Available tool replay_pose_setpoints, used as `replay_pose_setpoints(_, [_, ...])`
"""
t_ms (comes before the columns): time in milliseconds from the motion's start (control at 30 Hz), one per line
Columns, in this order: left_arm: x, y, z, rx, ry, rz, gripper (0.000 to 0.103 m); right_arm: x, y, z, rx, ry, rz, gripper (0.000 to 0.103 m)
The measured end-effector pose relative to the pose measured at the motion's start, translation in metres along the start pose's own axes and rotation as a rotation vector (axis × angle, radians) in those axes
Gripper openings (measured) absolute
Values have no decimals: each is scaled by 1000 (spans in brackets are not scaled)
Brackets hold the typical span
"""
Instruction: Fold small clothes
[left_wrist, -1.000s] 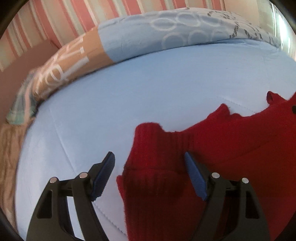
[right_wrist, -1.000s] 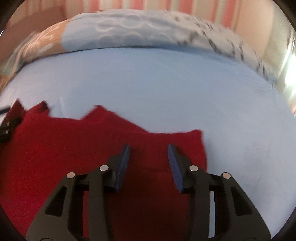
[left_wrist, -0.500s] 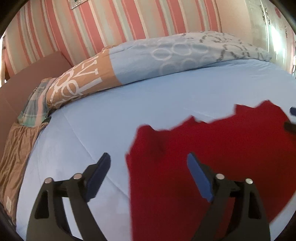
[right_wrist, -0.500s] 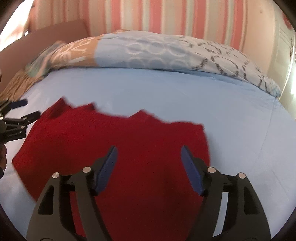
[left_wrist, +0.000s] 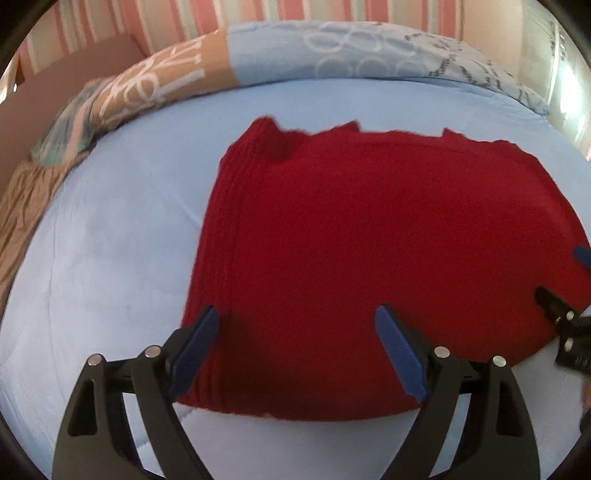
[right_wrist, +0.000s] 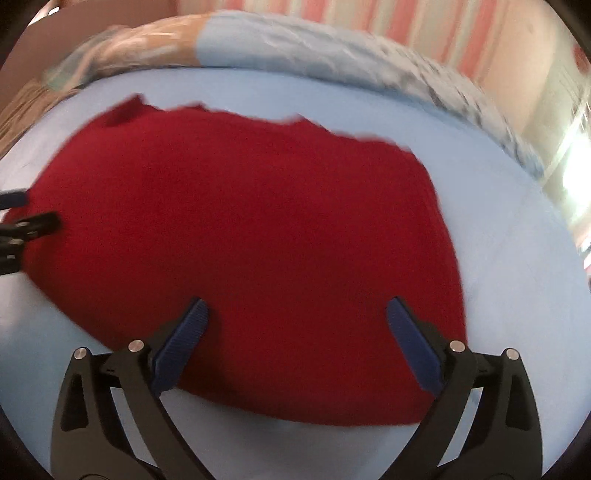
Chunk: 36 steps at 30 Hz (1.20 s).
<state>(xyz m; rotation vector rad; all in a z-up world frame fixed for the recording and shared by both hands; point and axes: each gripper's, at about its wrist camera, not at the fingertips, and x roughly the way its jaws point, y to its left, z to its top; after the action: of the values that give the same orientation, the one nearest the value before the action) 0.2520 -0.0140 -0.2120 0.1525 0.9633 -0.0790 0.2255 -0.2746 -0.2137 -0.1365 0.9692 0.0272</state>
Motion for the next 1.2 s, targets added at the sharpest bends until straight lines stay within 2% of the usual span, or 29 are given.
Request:
replay_pose_setpoints(33, [2,3,-2,-8,1,-7,87,3,-17,-4,65,8,22,97])
replay_pose_setpoints(100, [1,5,-5,1,-7,-6,88,3,-32,-8,103,6,52,95])
replay_pose_setpoints(300, [-7,-3,-2,28,-16,43,90,-8,-31,-7,68,8,49,95])
replay_pose_setpoints(467, [-25,-19,3,28,-45,3,90,-52,-44,-13,132,-80,64,100])
replay_pose_setpoints(600, [-34,-34,7,30,-64,-32,91,-69,-63,-27,236,-94,93,100])
replay_pose_setpoints(733, [-38,-43,10,24,-68,-58,91,-59,-85,-49,355,-38,107,100])
replay_pose_setpoints(867, [-41,-51,11,26,-69,-71,91,-60,-102,-66,481,-45,189,100])
replay_pose_setpoints(1000, [-40,-58,9,38,-61,-72,91,-56,-103,-70,483,-24,263,99])
replay_pose_setpoints(1200, [-39,-63,5,54,-52,-73,91,-45,-84,-66,390,42,349,94])
